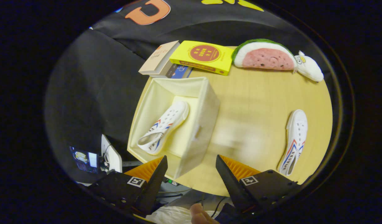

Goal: Open the storage box then place both shoes into the box .Put the left shoe in first, then the right shoe, with the right side of both shoes facing outward in a uniform manner.

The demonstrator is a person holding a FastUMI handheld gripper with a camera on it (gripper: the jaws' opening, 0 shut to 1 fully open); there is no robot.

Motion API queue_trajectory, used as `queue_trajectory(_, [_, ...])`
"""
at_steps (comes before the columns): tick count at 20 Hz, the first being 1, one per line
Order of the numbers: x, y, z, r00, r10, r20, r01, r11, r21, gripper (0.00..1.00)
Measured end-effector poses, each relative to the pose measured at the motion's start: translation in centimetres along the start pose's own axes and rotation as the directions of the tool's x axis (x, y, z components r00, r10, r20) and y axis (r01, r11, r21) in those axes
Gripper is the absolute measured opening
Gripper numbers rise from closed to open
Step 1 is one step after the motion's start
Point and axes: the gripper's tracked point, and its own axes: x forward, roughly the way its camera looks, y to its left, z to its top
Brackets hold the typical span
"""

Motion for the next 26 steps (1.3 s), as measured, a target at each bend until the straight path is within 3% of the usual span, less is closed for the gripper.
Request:
queue_trajectory(8, [-0.1,-19.0,-1.8,0.990,-0.140,-0.024,0.142,0.977,0.162,0.95])
queue_trajectory(13, [1.1,-27.4,-2.6,0.967,-0.250,-0.051,0.256,0.951,0.172,0.95])
queue_trajectory(22, [3.4,-31.7,-4.1,0.961,-0.258,-0.103,0.268,0.958,0.104,0.95])
queue_trajectory(26, [3.0,-32.1,-4.1,0.959,-0.270,-0.089,0.279,0.955,0.105,0.89])
